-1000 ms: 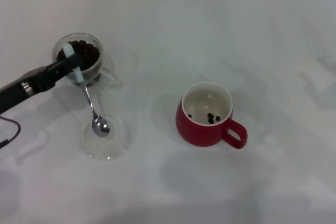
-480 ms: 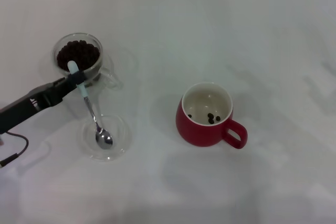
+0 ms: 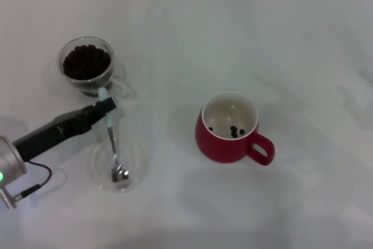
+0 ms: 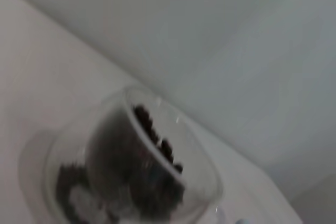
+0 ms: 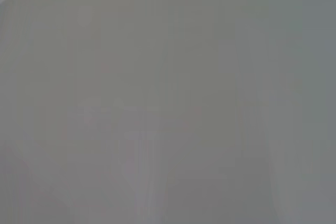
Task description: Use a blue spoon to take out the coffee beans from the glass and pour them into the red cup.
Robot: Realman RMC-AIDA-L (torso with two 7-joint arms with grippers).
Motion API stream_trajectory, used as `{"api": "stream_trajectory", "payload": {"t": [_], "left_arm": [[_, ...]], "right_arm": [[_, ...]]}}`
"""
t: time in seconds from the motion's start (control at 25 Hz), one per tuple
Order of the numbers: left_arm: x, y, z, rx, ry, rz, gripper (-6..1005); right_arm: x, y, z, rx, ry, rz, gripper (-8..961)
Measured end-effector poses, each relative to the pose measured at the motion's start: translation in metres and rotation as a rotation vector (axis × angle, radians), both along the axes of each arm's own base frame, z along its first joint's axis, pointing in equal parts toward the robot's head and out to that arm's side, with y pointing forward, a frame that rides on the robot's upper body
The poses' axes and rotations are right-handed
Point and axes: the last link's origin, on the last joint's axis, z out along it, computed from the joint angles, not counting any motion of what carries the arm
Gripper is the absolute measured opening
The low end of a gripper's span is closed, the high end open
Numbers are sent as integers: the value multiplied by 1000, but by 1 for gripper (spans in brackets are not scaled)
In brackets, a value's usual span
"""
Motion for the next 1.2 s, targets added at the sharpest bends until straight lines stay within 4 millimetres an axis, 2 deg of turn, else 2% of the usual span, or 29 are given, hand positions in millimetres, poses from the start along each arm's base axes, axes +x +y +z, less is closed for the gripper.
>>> {"api": "stream_trajectory", "payload": {"t": [0.28, 0.6, 0.76, 0.96, 1.2], "left_arm": [[1, -1, -3, -7, -3, 2, 130], [0, 1, 3, 8, -3, -1, 302], [2, 6, 9, 28, -4, -25, 344], [11, 13, 30, 98, 6, -169, 397], [18, 28, 70, 238, 100, -378, 404]], "right_arm": [[0, 3, 0, -1, -3, 1, 643], [-1, 6, 1, -2, -8, 7, 643], [-1, 9, 2, -2, -11, 9, 643], [-4, 14, 2, -1, -12, 20, 643], [-10, 22, 1, 4, -10, 51, 642]]}}
